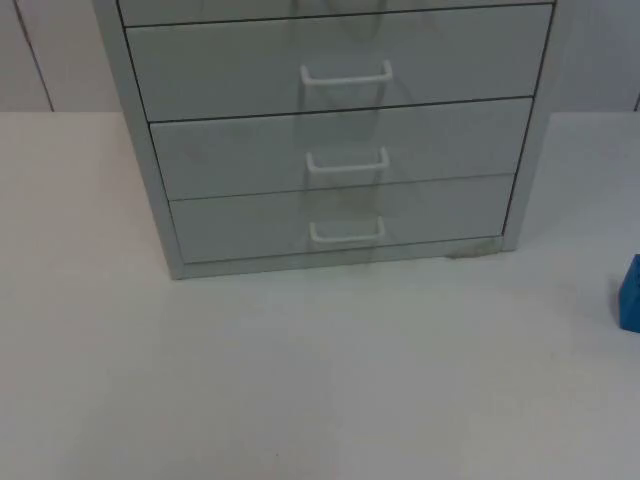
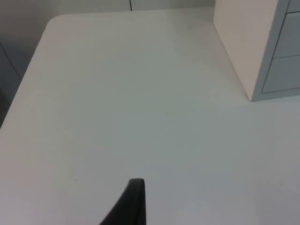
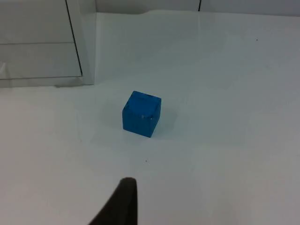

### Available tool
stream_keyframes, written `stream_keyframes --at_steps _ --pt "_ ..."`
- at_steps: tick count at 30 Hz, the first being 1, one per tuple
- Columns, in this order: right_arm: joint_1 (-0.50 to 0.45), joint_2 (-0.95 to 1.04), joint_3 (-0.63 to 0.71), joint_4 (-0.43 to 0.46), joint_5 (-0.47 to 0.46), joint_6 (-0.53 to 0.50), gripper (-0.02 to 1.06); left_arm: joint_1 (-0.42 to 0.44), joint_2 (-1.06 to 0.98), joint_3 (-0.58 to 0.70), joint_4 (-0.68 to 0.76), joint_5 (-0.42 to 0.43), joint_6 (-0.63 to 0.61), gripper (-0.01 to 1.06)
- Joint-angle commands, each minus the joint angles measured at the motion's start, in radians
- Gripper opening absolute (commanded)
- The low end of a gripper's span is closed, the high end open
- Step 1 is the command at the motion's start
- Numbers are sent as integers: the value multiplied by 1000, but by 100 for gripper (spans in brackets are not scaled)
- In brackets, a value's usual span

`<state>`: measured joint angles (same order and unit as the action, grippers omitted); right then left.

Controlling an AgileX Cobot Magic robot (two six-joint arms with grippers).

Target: Open the drawer with the left hand, place the block into the drawer with the right hand, then close the drawer with the left hand.

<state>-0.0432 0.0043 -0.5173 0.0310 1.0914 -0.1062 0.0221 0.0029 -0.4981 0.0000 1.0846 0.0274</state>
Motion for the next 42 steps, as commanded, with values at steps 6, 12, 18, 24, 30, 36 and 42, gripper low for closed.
stream_keyframes --at_steps 6,12,18,24,30,36,42 --pt "-5 -4 0 -3 -13 -28 104 2 -3 4 -7 -9 -2 105" --pt "-5 29 -10 -1 -24 -28 104 2 71 -17 -22 -33 -13 105" --pt "-5 203 -50 -3 -155 -14 104 2 193 -40 -24 -96 -13 105" --pt "-5 399 -60 -3 -264 -14 104 2 325 -40 -24 -157 -13 105" --pt "-5 543 -60 -3 -284 -14 104 2 423 -40 -24 -209 -13 105" --pt "-5 592 -60 -1 -300 -14 104 2 483 -40 -24 -207 -13 105" --pt "-5 592 -60 -1 -304 -14 104 2 517 -44 -48 -192 -7 105"
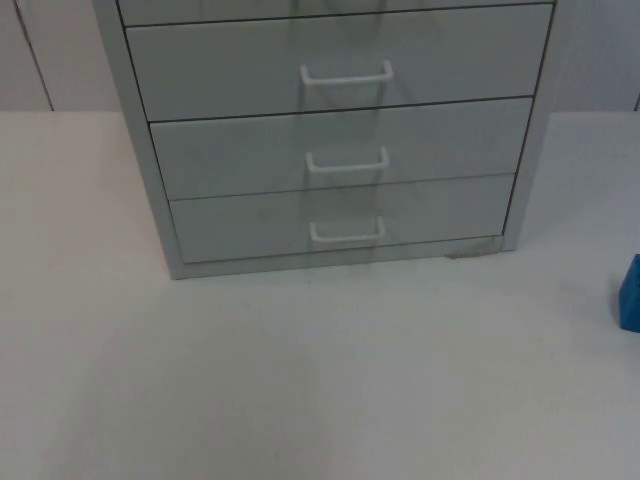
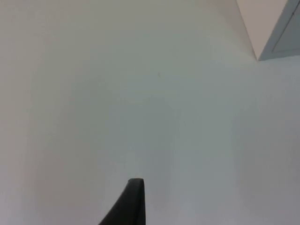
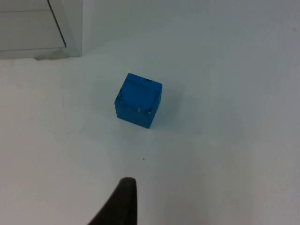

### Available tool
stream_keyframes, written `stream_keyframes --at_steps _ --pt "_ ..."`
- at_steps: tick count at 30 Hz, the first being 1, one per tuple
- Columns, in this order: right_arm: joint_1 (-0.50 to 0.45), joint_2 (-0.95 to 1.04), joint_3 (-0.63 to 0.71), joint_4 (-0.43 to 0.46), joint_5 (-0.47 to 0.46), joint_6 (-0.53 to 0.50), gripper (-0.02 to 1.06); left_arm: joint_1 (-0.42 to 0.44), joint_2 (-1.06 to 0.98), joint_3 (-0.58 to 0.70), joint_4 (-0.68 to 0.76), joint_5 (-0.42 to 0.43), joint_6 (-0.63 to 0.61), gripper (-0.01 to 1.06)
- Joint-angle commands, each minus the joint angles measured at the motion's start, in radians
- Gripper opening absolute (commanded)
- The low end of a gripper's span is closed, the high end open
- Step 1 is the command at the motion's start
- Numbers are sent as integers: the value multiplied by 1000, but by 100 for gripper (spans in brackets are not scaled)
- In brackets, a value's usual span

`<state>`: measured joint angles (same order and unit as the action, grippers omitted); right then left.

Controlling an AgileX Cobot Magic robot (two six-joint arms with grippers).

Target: Open the drawer with the left hand, place the block into the drawer with the right hand, then close the drawer with the left hand.

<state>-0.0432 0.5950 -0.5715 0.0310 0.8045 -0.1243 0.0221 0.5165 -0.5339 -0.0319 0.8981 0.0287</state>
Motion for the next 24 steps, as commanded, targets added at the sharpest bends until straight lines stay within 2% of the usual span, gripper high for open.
stream_keyframes --at_steps 1,3,5,7,8,11,12,15,18,21,22,24 --pt "-5 1 -6 -3 -24 4 104 2 37 -20 -48 23 43 105" --pt "-5 1 -6 -3 -30 4 104 2 63 -32 -82 42 72 105" --pt "-5 1 -6 -3 -43 4 104 2 134 -63 -182 57 158 104" --pt "-5 1 -6 -3 -50 4 104 2 201 -103 -295 61 247 98" --pt "-5 1 -6 -3 -50 4 104 2 201 -103 -295 61 247 98" --pt "-5 1 -6 -3 -54 4 104 2 312 -194 -491 90 416 84" --pt "-5 1 -6 -3 -57 4 104 2 326 -206 -508 95 431 84" --pt "-5 1 -6 -1 -61 4 104 -12 392 -253 -528 107 456 84" --pt "-5 1 -6 3 -61 4 104 -44 443 -275 -511 84 456 84" --pt "-5 1 -6 3 -61 4 104 -133 512 -288 -499 -3 456 84" --pt "-5 1 -6 3 -61 4 104 -133 512 -288 -499 -3 456 84" --pt "-5 1 -6 3 -61 4 104 -249 579 -311 -429 -55 422 84"
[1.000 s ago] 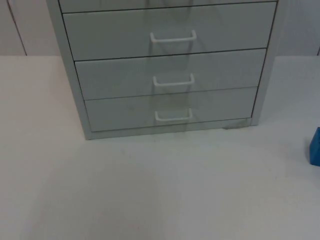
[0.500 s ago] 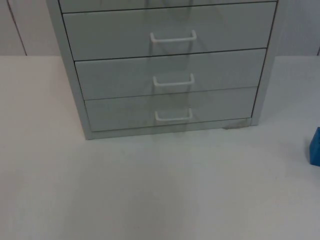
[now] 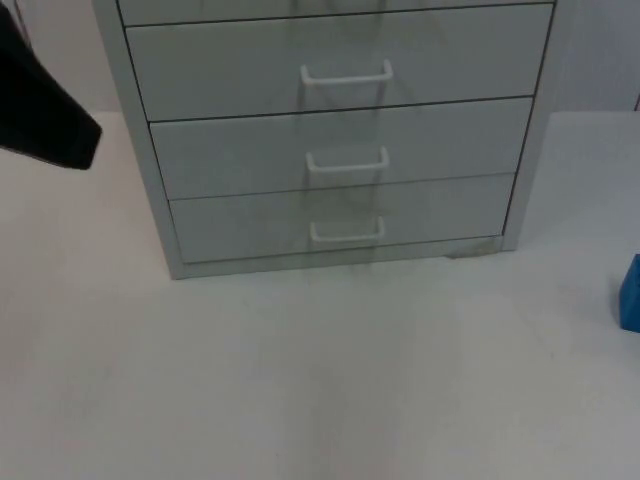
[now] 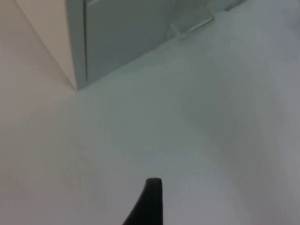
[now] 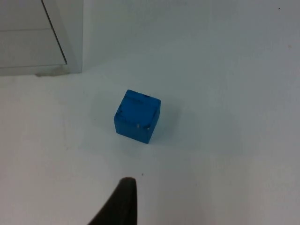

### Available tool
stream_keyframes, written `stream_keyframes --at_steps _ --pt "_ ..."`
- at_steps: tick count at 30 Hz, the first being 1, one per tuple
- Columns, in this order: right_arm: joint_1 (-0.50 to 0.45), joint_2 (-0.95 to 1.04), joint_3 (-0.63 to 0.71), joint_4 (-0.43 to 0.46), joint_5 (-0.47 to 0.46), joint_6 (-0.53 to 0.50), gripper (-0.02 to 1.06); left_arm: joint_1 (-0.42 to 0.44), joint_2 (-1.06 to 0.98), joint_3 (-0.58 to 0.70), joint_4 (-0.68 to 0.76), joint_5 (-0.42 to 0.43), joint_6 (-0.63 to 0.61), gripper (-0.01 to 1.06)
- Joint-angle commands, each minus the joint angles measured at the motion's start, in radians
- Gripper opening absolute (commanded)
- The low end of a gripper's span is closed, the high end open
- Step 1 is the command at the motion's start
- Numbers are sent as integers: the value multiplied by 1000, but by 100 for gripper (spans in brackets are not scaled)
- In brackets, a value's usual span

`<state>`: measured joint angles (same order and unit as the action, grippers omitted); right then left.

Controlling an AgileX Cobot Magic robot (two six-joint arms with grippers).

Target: Open the drawer with the left hand, place the block into the drawer with the right hand, then close the drawer with the left hand.

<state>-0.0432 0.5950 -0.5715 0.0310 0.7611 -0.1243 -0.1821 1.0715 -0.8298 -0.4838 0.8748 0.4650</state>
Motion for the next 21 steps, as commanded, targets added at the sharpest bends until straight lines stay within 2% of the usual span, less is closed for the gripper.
stream_keyframes --at_steps 1,2,3,4,7,8,10,12,13,14,19,20,21 --pt "-5 1 -6 3 -19 4 104 -91 54 -29 82 -49 -54 84" --pt "-5 1 -6 3 -19 4 104 -161 84 -44 155 -68 -115 84" --pt "-5 1 -6 3 -19 4 104 -161 84 -44 155 -68 -115 84" --pt "-5 1 -6 3 -19 4 104 -213 115 -57 226 -80 -162 84" --pt "-5 1 -6 3 -21 21 104 -402 205 -97 525 -98 -332 84" --pt "-5 1 -6 3 -21 21 104 -402 205 -97 525 -98 -332 84" --pt "-5 1 -6 3 -21 23 104 -506 268 -104 733 -98 -441 84" --pt "-5 1 -6 3 -21 23 104 -594 320 -104 878 -98 -521 84" --pt "-5 1 -6 3 -21 23 104 -630 351 -104 949 -102 -545 84" --pt "-5 1 -6 3 -21 23 104 -630 351 -104 949 -102 -545 84" --pt "-5 1 -6 -2 -21 23 104 -801 499 -104 1248 -145 -693 82" --pt "-5 1 -6 -2 -21 23 104 -801 499 -104 1248 -145 -693 82" --pt "-5 1 -3 -1 -21 23 104 -822 524 -104 1311 -149 -735 82"
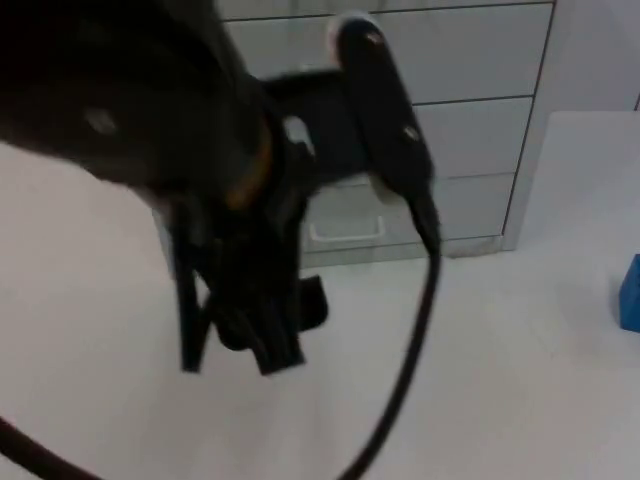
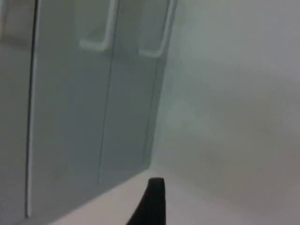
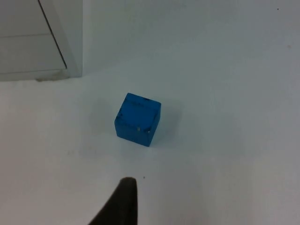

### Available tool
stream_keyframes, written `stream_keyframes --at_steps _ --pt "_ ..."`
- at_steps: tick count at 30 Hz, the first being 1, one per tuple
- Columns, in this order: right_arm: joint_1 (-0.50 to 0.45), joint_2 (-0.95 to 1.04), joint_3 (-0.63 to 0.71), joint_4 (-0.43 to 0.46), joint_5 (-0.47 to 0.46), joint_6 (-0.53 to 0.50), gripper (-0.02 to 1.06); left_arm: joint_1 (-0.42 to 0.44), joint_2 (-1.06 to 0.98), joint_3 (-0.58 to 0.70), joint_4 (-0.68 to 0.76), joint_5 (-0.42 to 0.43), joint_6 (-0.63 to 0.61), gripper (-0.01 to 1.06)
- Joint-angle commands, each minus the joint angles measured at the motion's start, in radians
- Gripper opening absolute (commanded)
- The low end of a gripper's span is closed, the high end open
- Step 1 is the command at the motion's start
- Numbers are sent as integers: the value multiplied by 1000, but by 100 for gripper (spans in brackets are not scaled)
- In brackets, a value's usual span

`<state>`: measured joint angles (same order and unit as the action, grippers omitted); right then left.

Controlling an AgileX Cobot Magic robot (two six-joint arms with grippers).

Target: Open the drawer with the left hand, place the block into the drawer with the right hand, then close the drawer with the left hand.

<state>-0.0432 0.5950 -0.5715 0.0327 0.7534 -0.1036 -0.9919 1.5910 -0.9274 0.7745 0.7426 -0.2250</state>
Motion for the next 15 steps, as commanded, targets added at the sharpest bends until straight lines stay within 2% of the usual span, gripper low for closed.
stream_keyframes --at_steps 1,3,5,8,9,12,15 --pt "-5 1 2 -3 -13 3 104 -34 35 -6 133 -22 -88 82" --pt "-5 1 14 -3 -18 3 104 -62 109 -6 303 -28 -215 82" --pt "-5 1 17 -3 -18 3 104 -62 119 -6 335 -34 -231 82" --pt "-5 1 24 -4 -29 3 104 -62 210 -6 511 -72 -385 82" --pt "-5 1 24 -4 -29 3 104 -62 210 -6 511 -72 -385 82" --pt "-5 1 24 -4 -48 3 104 -62 286 -6 657 -104 -472 82" --pt "-5 1 24 -4 -53 3 104 -58 327 -6 728 -113 -519 82"
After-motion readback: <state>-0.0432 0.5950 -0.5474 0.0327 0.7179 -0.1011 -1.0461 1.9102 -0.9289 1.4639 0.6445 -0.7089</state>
